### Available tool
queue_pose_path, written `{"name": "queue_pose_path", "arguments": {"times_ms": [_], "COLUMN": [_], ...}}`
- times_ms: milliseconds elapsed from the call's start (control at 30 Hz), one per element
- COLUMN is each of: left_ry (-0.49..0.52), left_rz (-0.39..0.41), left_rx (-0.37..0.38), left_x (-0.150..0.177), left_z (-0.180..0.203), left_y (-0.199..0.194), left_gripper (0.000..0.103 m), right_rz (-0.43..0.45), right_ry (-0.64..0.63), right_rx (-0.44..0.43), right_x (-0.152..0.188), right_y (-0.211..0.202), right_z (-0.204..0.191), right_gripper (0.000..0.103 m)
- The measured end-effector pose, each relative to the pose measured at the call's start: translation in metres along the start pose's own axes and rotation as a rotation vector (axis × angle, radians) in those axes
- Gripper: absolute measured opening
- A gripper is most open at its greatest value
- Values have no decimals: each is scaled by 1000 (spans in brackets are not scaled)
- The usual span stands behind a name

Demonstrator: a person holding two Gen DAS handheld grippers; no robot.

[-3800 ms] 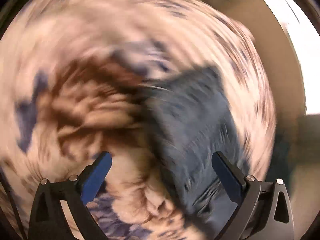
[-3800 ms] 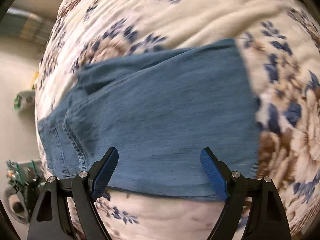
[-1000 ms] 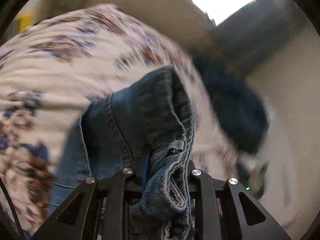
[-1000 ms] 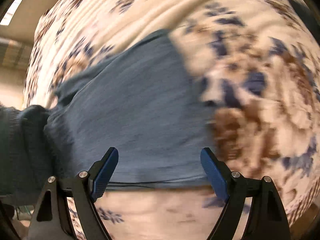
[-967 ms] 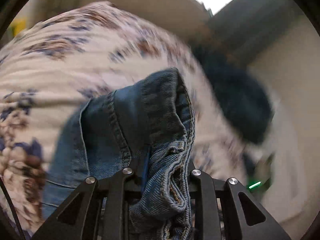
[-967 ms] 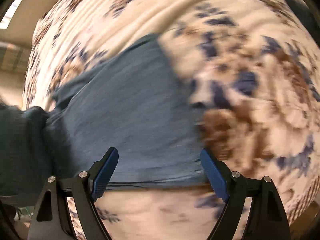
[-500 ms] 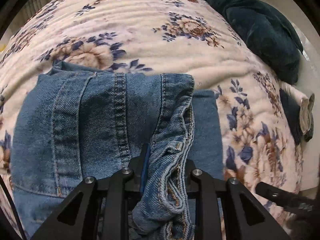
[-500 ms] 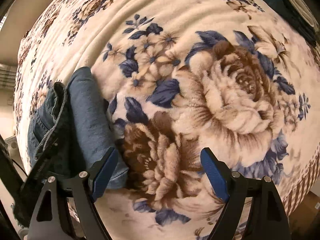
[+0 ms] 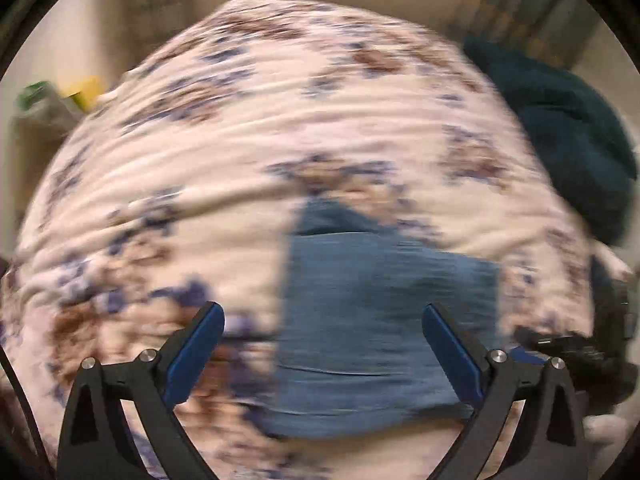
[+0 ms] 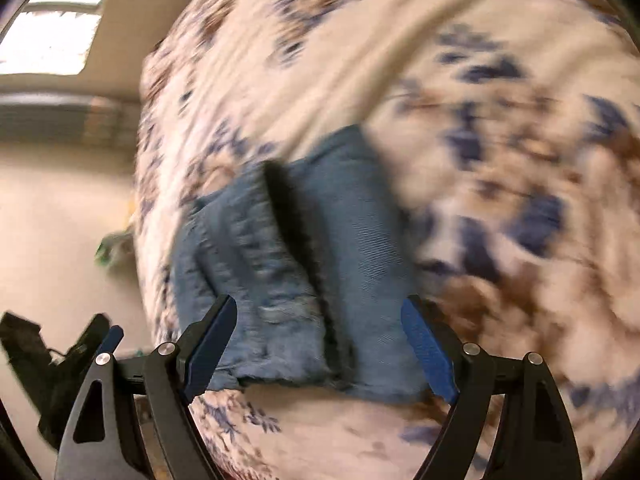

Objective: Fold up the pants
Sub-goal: 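Open the left tool and release the folded jeans, then grasp the folded jeans' edge with the right tool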

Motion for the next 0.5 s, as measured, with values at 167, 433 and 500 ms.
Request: {"name": "queue_pose_path", "arguments": {"times_ms": [167,433,500], "left_ry": [-93,-133,-134], "left_rz": [-104,-161,-181], "left_rx": [-102,-135,-122], "left_x": [16,43,47], "left_z": [-59,-73,-67], "left_y": [43,60,62], "left_gripper": [101,101,101], "right_rz": [-118,-86,-111], "right_ry": [-26,-164,-151], "right_rx": [32,71,62], "right_x": [-3,10,18], "right_y": [65,74,80], "right_z": [7,-46,-51], "right_gripper": [86,32,16]}}
Point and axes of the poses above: each gripper's, at about its wrist camera, not at the fingertips, and y roughly the way its jaws point, z to its right, x to its underside, the point moved 8 cm from there along y, roughly the way its jaws point, and after that the axes turned 11 degrees about -x, right-handed, at the moved point
